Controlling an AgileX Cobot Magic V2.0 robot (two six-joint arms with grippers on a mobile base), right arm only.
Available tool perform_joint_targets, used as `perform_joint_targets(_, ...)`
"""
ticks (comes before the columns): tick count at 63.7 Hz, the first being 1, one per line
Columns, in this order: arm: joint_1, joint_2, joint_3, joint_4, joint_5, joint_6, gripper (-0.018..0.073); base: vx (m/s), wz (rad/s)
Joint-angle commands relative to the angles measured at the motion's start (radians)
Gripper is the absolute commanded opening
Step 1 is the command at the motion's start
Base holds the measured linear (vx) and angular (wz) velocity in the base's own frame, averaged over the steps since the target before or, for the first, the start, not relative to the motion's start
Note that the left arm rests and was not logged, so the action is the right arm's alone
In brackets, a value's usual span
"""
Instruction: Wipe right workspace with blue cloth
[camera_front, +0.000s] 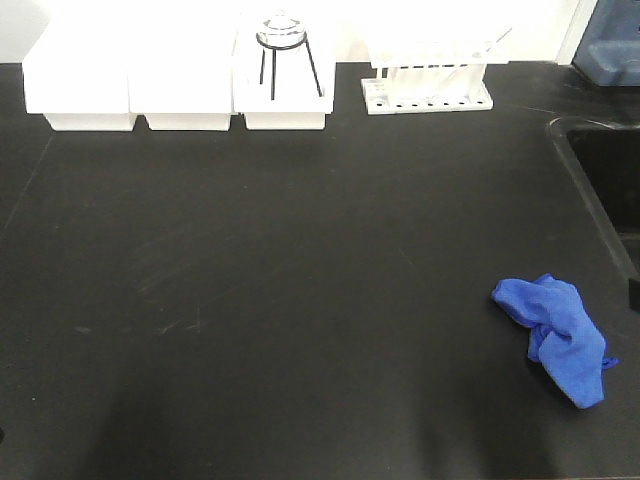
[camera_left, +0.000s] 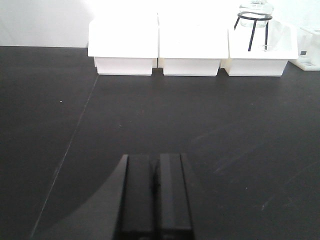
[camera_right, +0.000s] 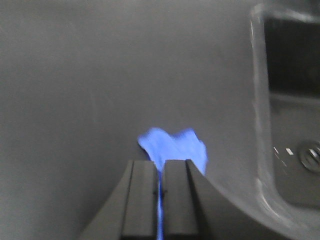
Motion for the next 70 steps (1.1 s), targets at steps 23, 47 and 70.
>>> perform_joint_targets(23,-0.004,0.210,0.049,-0.118,-0.094,0.100,0.0645,0.00,0.00)
perform_joint_targets(47,-0.004,0.546,0.115,-0.137,-0.337,0.112,0.0585,0.00,0.00)
perform_joint_targets(70,-0.004,0.746,0.115,-0.223,-0.412,0.140,0.0470,0.00,0.00)
